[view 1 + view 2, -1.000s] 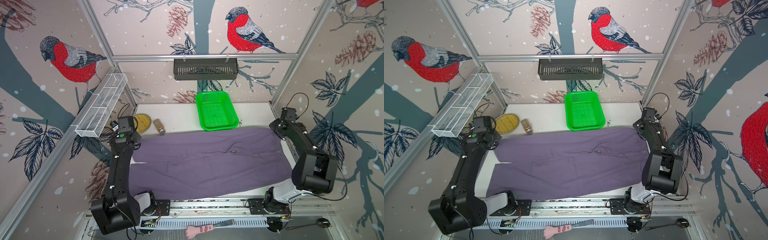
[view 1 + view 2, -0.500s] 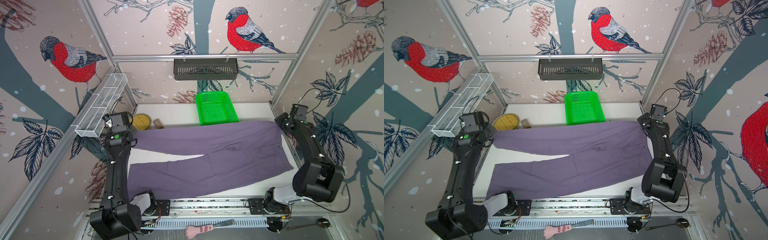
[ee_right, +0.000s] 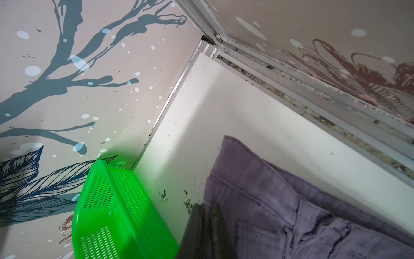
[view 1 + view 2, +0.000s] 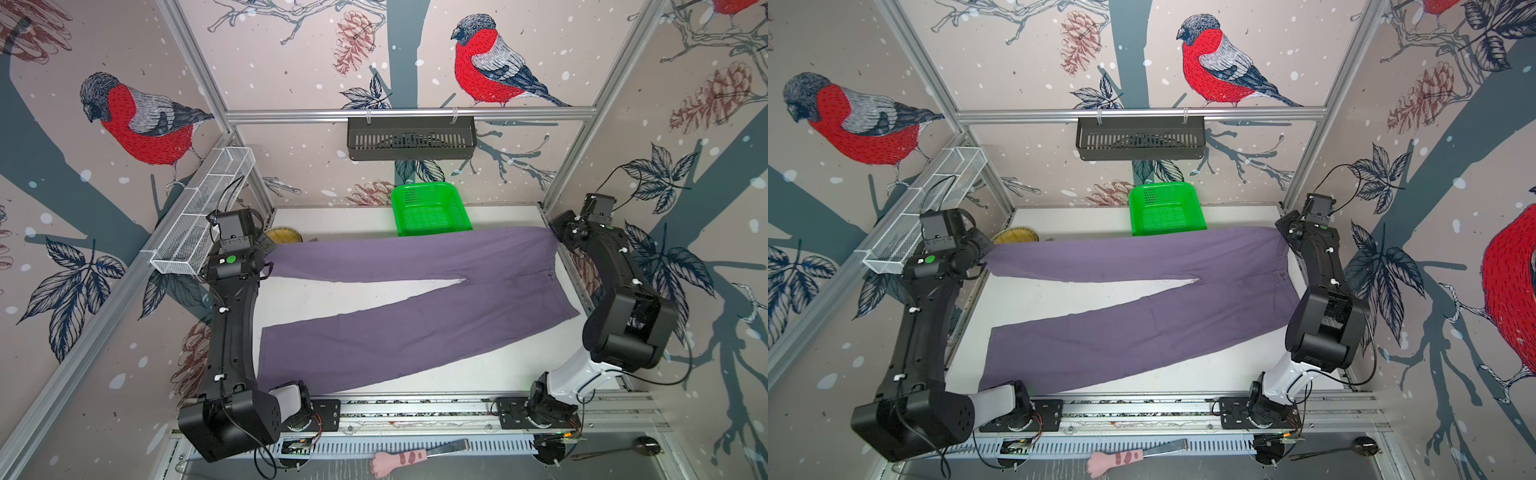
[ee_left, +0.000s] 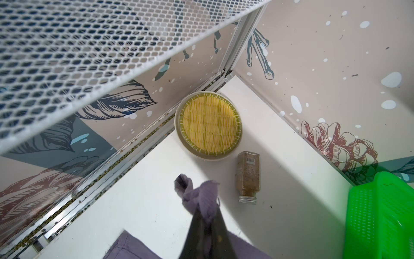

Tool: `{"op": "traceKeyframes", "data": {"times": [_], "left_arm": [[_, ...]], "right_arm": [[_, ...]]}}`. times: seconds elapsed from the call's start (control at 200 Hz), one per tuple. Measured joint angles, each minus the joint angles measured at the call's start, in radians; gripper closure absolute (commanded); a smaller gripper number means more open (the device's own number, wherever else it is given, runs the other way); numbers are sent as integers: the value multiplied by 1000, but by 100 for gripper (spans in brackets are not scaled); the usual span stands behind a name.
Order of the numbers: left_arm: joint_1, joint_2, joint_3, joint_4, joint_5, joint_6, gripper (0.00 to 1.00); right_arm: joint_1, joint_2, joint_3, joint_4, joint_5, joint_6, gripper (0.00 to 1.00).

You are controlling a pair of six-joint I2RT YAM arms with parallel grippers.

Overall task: Fold and stack the trousers
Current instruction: Fold the trousers at the center of the table.

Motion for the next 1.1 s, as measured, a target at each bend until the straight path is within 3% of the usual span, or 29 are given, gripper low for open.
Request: {"op": "traceKeyframes", "data": {"times": [0.585, 0.77, 1.101], "left_arm": [[0, 43, 42, -3, 30, 40, 100], [0, -66, -3, -19, 23, 27, 100], [1, -290, -248, -121, -40, -113, 100]], "right_arm": [[51, 177, 187, 0, -121, -40, 100], [19, 73, 71, 23, -138, -27, 100], [-77, -82, -190, 21, -108, -17, 100]]}}
